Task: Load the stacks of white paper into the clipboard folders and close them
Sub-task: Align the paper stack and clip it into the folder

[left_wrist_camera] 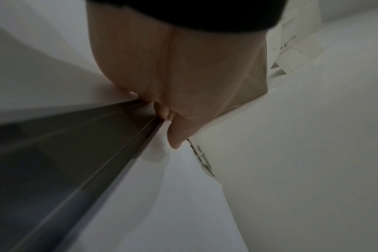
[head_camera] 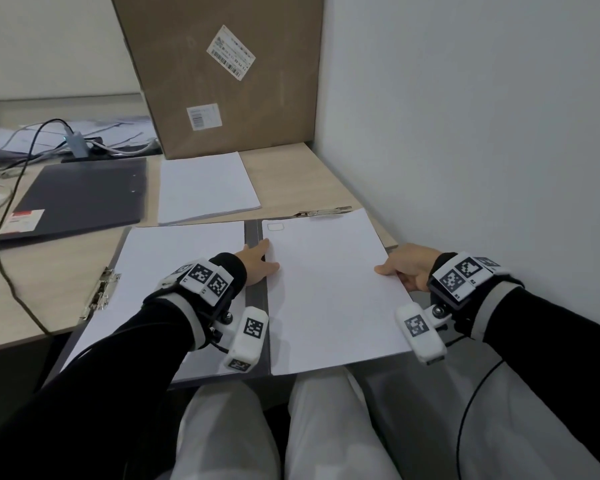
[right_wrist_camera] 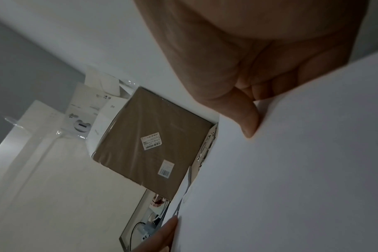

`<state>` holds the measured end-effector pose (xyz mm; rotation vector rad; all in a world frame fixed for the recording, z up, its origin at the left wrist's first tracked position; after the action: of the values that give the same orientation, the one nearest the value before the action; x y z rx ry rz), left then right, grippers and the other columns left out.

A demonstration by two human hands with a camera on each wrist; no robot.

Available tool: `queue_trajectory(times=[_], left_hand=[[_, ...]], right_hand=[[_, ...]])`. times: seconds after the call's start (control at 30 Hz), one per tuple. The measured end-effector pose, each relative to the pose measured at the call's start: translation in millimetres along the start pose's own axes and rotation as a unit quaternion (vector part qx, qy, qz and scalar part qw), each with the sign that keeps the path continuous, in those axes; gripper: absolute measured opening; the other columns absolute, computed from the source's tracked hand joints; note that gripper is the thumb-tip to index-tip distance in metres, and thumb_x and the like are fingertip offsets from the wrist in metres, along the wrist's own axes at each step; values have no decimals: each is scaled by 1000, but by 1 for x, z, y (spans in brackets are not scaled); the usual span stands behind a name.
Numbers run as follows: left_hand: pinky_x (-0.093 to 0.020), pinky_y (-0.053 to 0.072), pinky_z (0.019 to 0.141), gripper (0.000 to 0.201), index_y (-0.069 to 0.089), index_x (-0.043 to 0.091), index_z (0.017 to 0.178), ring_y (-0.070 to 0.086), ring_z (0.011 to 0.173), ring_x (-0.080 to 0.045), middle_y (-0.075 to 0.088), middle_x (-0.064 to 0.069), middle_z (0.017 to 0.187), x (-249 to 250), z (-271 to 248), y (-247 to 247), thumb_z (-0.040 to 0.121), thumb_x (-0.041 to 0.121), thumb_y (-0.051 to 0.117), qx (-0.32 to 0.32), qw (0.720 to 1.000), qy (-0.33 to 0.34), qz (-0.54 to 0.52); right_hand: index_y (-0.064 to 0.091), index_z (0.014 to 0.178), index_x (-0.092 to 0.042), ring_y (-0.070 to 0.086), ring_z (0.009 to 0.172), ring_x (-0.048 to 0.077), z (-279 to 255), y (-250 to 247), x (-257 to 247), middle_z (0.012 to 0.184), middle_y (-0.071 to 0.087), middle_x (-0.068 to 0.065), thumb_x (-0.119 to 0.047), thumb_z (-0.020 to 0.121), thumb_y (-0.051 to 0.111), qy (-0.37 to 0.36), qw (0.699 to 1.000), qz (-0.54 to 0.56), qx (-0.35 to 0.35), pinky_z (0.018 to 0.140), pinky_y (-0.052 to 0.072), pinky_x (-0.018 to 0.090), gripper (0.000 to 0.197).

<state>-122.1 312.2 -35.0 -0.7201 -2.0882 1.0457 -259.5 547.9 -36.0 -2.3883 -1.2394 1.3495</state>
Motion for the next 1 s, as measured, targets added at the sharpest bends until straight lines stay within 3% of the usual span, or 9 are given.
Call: queue_trajectory(times=[0.1, 0.17, 0.33, 0.43, 0.57, 0.67, 0.83, 0.93, 1.0], left_hand=[[-36, 19, 116, 72, -4, 23, 152, 17, 146, -33, -6, -16, 160, 5, -3, 2, 96, 42, 38, 0, 1000, 3, 4], [-37, 22, 115, 72, -1, 19, 152, 17, 146, -34, -4, -16, 160, 9, -8, 4, 96, 37, 41, 8, 1000, 10, 14], [-35, 24, 112, 57, 26, 0, 143, 21, 143, -30, 24, -14, 154, 18, -7, 1, 96, 28, 43, 38, 998, 28, 51], [-35, 24, 113, 59, 27, 0, 143, 20, 143, -30, 23, -13, 154, 18, -5, 1, 95, 28, 45, 37, 997, 28, 54], [-33, 22, 115, 60, 26, 0, 144, 18, 145, -26, 21, -11, 155, 18, -2, 1, 94, 26, 46, 50, 998, 28, 40], [-33, 26, 113, 58, 31, -1, 142, 23, 144, -25, 26, -12, 153, 20, 0, -2, 93, 26, 47, 48, 997, 20, 51], [-35, 39, 104, 56, 45, 3, 135, 43, 129, -30, 41, -14, 144, 23, 6, -19, 88, 35, 50, 48, 998, -3, 40], [-33, 36, 107, 65, 46, 7, 136, 39, 134, -29, 40, -13, 146, 35, 12, -40, 82, 43, 50, 94, 995, 6, 16], [-31, 34, 107, 56, 44, 11, 138, 39, 135, -27, 38, -10, 148, 53, 16, -50, 87, 32, 53, 106, 993, 45, -35]], right_hand=[[60, 102, 5, 58, 82, 28, 7, -3, 0, 93, 63, 18, -10, 84, 62, -18, 999, -48, 12, 92, 50, 42, 23], [61, 99, 2, 60, 85, 29, 9, -2, -2, 101, 66, 20, -11, 83, 61, -29, 997, -70, 11, 97, 48, 46, 21], [60, 107, 5, 64, 104, 34, 12, -3, -5, 117, 65, 21, -13, 76, 64, -63, 992, -101, 39, 96, 51, 45, 36], [61, 112, 10, 65, 102, 35, -8, -2, -11, 112, 68, 20, -11, 77, 64, -90, 985, -122, 76, 91, 52, 39, 42], [45, 135, 0, 51, 125, 28, -18, -7, -11, 135, 53, 13, -9, 81, 64, -125, 976, -133, 115, 99, 40, 30, 58], [33, 144, -5, 44, 131, 24, -21, -7, -13, 146, 43, 9, -10, 83, 65, -161, 976, -121, 88, 98, 35, 26, 69], [36, 143, -10, 41, 120, 12, -18, -7, -29, 140, 45, -1, -17, 88, 63, -220, 965, -138, 29, 94, 29, 20, 61], [14, 152, -17, 6, 149, 18, 4, -7, -40, 161, 15, 2, -43, 84, 64, -209, 952, -223, 1, 117, 13, 35, 88], [4, 153, -19, -15, 148, 21, 18, -6, -48, 162, 2, 1, -52, 84, 59, -203, 939, -276, -14, 121, 0, 43, 95]])
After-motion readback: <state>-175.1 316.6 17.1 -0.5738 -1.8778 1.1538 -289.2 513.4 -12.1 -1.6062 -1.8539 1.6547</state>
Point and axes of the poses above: each hand's wrist, its own z-axis towards the middle knuckle, its own y-axis out of the palm, x = y × z, the point moved 4 cm from there along z, towards the middle knuckle
